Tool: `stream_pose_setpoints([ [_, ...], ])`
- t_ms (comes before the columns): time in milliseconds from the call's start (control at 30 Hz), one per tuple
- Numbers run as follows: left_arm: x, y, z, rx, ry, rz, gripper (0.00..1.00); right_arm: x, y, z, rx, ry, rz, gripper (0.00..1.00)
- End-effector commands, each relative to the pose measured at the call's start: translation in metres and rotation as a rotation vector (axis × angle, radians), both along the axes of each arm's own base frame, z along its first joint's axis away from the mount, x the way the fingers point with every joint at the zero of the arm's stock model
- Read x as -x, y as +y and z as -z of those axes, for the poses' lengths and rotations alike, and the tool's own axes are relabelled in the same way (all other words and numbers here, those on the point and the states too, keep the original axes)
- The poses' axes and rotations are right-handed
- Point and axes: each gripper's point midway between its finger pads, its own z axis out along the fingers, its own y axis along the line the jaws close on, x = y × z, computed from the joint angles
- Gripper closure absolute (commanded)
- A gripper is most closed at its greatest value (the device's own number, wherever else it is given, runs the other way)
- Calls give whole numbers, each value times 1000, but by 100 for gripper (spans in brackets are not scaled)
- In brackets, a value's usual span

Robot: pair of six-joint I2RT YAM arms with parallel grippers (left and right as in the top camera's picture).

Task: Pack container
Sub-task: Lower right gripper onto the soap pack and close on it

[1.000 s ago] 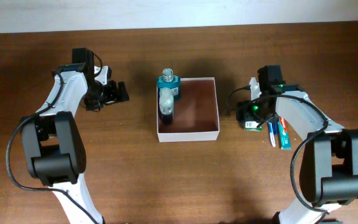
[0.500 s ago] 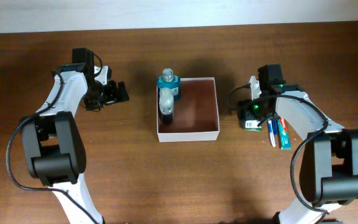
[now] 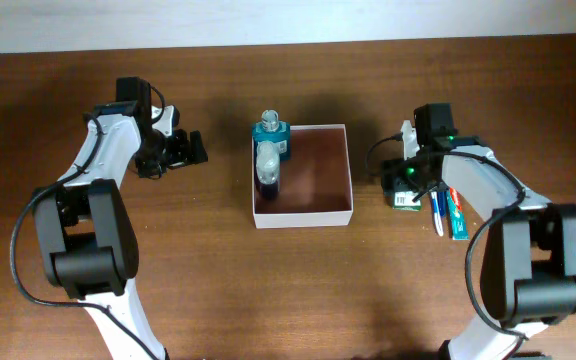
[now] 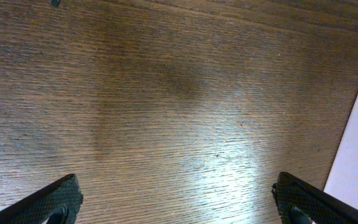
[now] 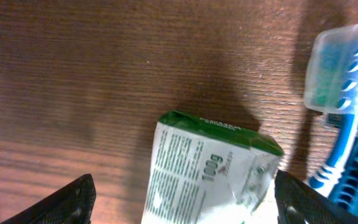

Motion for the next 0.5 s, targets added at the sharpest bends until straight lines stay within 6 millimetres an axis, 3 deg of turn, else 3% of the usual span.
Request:
stream_pose_setpoints([
  [0,0,1,-1,-5,-6,9,1,3,-4,18,12,45,54,16],
  [133,0,1,-1,-5,-6,9,1,8,-12,34,45,87,112,16],
  [300,0,1,-1,-5,-6,9,1,12,-12,40,46,111,122,39],
  [467,0,1,-1,-5,-6,9,1,18,-12,40,49,138,121,44],
])
